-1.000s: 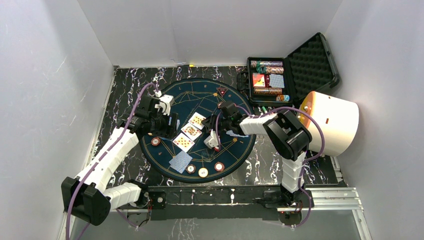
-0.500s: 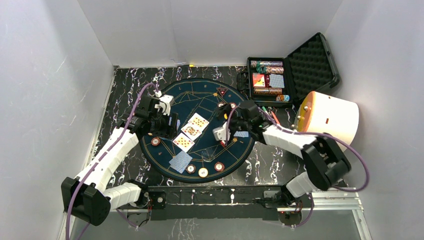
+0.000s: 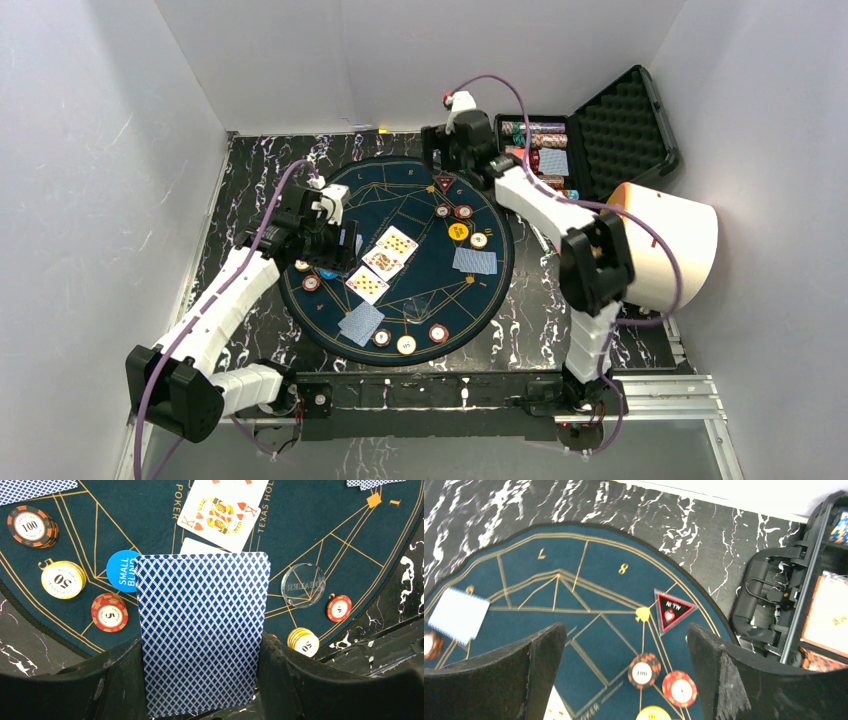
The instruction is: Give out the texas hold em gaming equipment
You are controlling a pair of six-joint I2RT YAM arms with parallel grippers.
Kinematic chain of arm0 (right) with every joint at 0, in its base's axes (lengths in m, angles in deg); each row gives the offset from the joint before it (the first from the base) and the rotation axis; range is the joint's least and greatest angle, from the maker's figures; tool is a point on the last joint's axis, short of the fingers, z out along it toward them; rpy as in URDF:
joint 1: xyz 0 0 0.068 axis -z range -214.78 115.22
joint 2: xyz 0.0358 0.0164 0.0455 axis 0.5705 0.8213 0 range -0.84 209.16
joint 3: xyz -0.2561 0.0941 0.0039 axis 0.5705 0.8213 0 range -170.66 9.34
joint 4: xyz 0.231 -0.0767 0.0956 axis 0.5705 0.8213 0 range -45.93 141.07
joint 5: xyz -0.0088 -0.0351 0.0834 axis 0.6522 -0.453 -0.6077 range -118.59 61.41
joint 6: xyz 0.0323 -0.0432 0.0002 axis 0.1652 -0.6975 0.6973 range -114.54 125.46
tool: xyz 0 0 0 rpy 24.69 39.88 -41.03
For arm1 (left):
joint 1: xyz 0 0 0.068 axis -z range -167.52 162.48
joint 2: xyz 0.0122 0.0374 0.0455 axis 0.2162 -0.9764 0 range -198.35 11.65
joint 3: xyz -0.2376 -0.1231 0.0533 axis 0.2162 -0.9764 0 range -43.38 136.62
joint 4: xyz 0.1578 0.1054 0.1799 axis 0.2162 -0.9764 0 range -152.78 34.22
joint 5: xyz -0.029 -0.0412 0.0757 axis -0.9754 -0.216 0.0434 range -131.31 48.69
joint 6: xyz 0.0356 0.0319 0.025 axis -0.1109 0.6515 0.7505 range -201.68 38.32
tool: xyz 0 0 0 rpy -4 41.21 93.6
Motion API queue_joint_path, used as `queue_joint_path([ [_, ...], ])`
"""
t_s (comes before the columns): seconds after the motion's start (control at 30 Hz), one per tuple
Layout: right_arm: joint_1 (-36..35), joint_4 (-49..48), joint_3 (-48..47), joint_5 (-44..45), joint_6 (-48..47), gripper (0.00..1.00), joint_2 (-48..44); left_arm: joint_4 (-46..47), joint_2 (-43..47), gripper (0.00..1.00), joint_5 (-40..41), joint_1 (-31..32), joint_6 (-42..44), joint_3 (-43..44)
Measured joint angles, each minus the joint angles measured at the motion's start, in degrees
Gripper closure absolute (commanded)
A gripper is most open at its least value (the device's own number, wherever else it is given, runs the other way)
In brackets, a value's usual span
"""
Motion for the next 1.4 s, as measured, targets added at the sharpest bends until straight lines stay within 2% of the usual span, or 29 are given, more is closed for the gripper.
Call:
queue_joint_path([
  [0.07,1.09,4.98,-9.07,1.07,3.56,0.02,6.88,-0.22,0.00,1.00,0.02,0.00,0.02,0.33],
  [0.17,2.62,10.75,-17.44,1.53,5.99,0.02,15.23,-0.35,0.00,1.00,0.02,0.00,0.02,0.68],
  [0.43,5.09,21.81,-26.03,0.02,6.08,0.02,29.31,-0.37,0.00,1.00,0.02,0.00,0.04,0.74],
  [0.73,5.05,22.51,-29.42,-0.42,2.43,0.12,31.54,-0.33,-0.98,1.00,-0.04,0.00,0.11,0.74],
  [1.03,4.70,21.35,-34.29,1.53,0.44,0.09,36.46,-0.35,-1.03,1.00,-0.20,0.00,0.09,0.74],
  [1.2,4.66,20.63,-35.91,2.93,-0.28,0.12,37.83,-0.35,-1.03,1.00,-0.22,0.00,0.09,0.74],
  [1.4,4.85,19.74,-35.95,3.02,-0.66,0.25,38.10,-0.35,-1.03,1.00,-0.22,0.00,0.09,0.74],
])
